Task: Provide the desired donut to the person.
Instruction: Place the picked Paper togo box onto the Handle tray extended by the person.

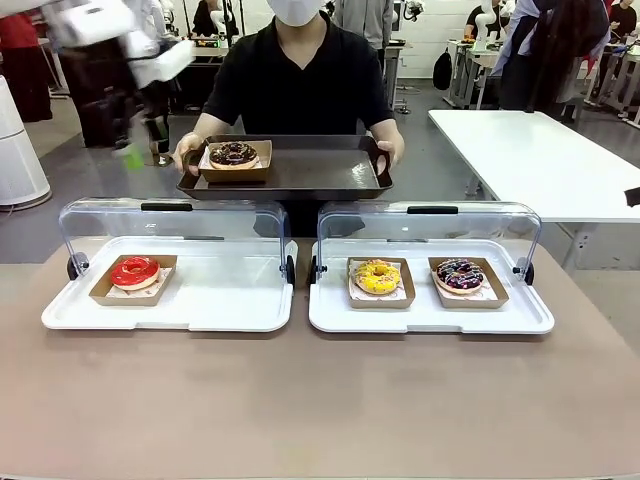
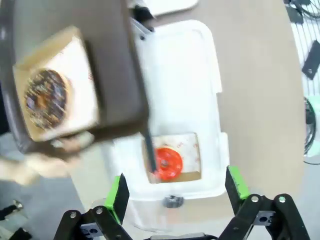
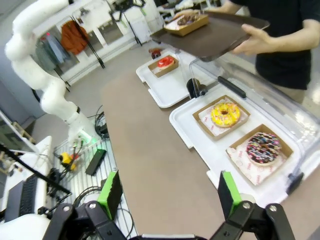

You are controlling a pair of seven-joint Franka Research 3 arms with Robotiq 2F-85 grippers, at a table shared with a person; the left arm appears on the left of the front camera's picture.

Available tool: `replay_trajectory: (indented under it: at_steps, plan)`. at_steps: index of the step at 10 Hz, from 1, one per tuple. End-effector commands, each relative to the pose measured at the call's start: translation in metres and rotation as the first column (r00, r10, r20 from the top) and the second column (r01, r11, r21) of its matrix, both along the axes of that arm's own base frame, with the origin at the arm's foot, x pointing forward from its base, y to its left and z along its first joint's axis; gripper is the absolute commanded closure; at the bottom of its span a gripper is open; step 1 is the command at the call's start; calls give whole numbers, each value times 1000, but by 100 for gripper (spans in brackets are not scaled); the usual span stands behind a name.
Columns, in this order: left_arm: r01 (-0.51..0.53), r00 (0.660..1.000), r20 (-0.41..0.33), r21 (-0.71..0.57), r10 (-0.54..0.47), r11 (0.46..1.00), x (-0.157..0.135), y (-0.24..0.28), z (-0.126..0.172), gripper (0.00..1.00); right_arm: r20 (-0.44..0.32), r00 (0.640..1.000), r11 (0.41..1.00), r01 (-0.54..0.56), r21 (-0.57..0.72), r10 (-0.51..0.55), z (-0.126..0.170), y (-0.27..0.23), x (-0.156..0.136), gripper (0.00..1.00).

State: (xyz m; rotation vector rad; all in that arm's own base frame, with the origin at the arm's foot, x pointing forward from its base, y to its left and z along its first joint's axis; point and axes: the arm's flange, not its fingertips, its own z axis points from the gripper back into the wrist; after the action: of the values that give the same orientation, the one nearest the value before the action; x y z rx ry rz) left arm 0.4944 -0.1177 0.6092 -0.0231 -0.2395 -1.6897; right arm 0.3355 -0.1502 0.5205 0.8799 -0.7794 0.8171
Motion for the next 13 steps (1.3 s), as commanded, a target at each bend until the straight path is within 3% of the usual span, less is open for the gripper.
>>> replay_trajectory:
  at_steps: [1,4,6,7,12,13]
  plan:
    - [-16,1000,7,-22,17,1000,-31,39,-41,0,16,1000,1000,-3,21,2,1,-1,2,0]
    - [-65,998,-3,-66,65,996,-61,74,-73,0,16,1000,1000,-3,21,2,1,-1,2,0]
    - [-85,996,-7,-56,85,995,-58,71,-64,0,16,1000,1000,-3,21,2,1,-1,2,0]
    - [-83,996,-30,-25,82,996,-57,81,-77,0,16,1000,1000,-3,21,2,1,-1,2,0]
    - [-83,996,-29,-26,82,996,-57,81,-76,0,16,1000,1000,-3,21,2,1,-1,2,0]
    - [10,995,-97,-254,-36,967,-46,113,-85,0,16,1000,1000,-3,21,2,1,-1,2,0]
